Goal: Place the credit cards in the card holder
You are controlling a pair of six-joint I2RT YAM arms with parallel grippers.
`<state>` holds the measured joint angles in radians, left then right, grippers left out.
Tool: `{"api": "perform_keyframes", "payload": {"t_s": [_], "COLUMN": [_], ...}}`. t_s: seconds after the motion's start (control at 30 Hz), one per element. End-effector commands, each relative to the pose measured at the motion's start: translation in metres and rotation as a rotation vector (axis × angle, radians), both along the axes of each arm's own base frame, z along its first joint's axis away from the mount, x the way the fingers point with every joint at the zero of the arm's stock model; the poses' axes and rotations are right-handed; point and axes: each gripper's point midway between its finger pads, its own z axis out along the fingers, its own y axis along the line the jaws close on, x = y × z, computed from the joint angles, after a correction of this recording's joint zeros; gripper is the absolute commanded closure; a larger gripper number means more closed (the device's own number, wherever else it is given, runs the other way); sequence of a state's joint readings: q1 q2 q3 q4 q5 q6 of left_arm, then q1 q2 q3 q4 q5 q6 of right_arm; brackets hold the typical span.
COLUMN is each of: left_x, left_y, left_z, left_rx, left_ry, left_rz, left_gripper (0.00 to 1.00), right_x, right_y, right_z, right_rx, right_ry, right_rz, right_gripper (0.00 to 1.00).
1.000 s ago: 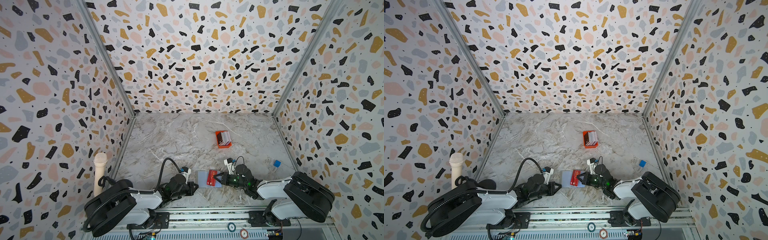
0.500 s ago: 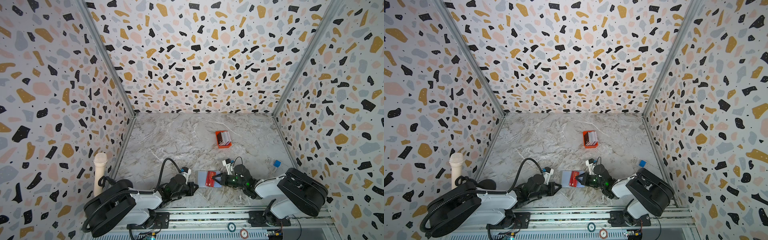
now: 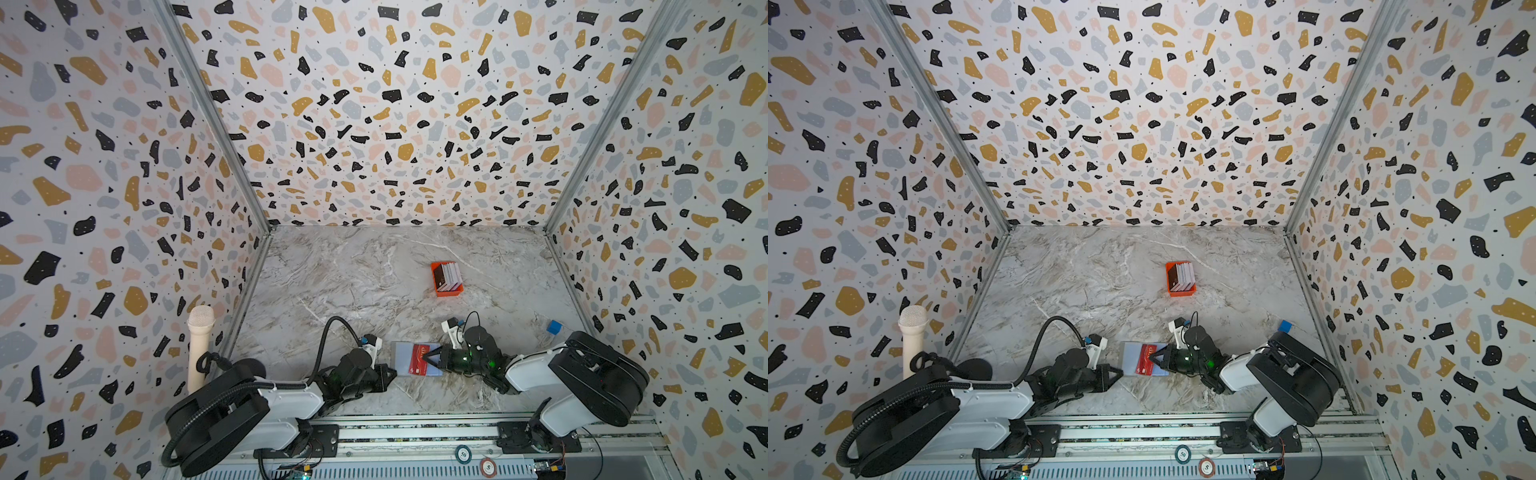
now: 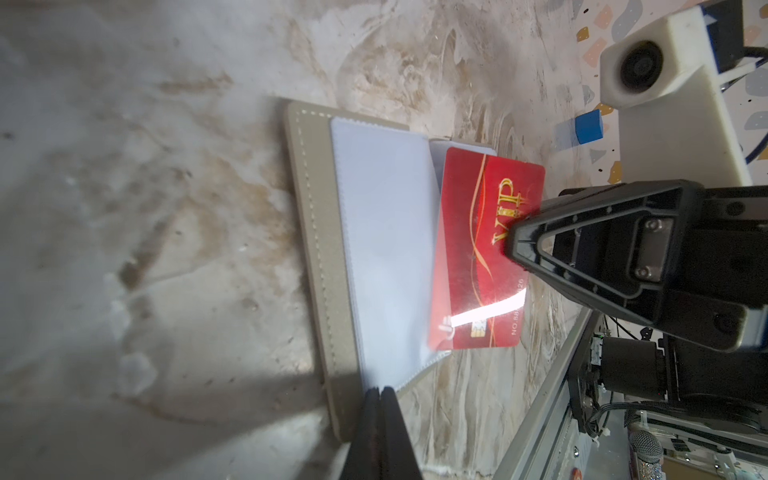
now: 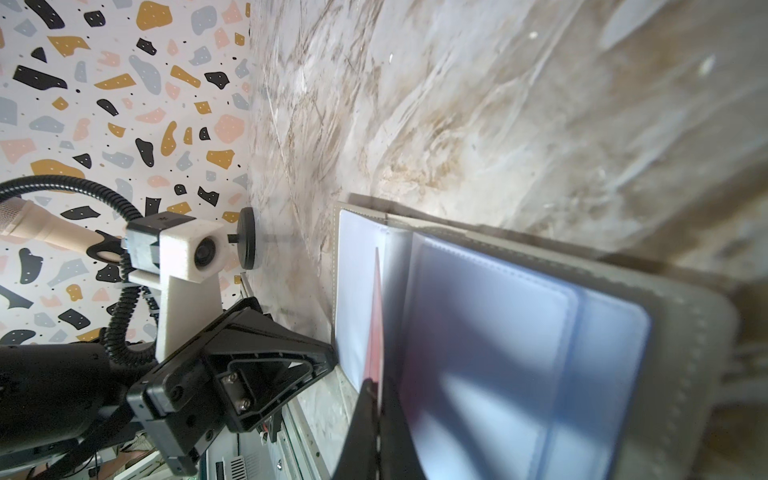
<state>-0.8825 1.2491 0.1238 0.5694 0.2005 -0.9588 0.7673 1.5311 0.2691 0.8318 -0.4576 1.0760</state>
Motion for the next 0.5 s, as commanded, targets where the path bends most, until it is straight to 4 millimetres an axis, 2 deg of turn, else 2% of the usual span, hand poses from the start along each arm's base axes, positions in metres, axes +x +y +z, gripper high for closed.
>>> {"api": "perform_keyframes", "payload": {"t_s": [0.0, 0.3, 0.47], "left_x": [-0.002, -0.002, -0.002], "left_y": [0.001, 0.002, 0.001], "left_z": [0.000, -0.001, -0.001], "left_rx": [0.002, 0.003, 0.002], "left_ry": [-0.005, -0.005, -0.005], "left_rz": [-0.005, 0.000, -0.007], "left_gripper": [1.00, 1.00, 1.00], "right_x": [0.001, -0.001, -0.002], "right_y": [0.006, 0.004, 0.010], "right_z": [0.002, -0.006, -0.009], "right_rx": [0.011, 0.007, 0.003], "right_ry": [0.017, 0.055, 0.067], "right_rz": [0.021, 0.012, 0.052], "right_gripper": [1.00, 1.00, 1.00]}}
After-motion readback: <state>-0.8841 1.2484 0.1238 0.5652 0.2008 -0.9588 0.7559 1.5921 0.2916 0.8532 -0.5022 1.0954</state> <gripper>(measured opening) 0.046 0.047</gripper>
